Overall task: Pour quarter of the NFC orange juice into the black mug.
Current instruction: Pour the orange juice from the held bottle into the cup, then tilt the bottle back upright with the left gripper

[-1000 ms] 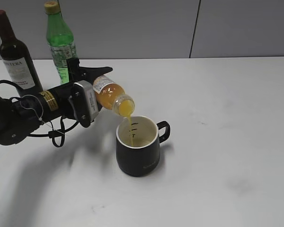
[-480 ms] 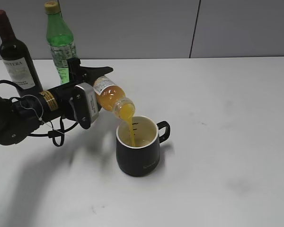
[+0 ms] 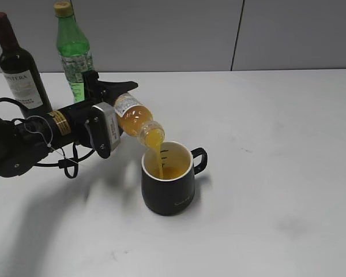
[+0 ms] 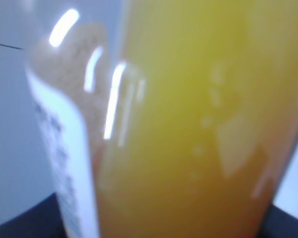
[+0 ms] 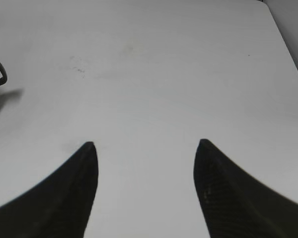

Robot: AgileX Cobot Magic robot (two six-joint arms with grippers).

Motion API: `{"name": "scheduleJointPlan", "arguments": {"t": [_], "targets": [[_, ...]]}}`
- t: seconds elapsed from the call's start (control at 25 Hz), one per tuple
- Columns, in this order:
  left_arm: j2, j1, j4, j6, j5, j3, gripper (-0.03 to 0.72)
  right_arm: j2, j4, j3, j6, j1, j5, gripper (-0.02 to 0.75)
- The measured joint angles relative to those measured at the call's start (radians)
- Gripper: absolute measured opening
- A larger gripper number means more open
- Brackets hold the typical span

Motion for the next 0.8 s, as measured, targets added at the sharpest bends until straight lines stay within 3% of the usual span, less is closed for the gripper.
{"name": "scheduleJointPlan", "arguments": {"t": [0.8], "targets": [[0.000, 0.000, 0.000, 0.008, 0.000, 0.000, 0.469, 0.000, 0.000, 0.000, 0.000, 0.000, 0.000, 0.465]]}}
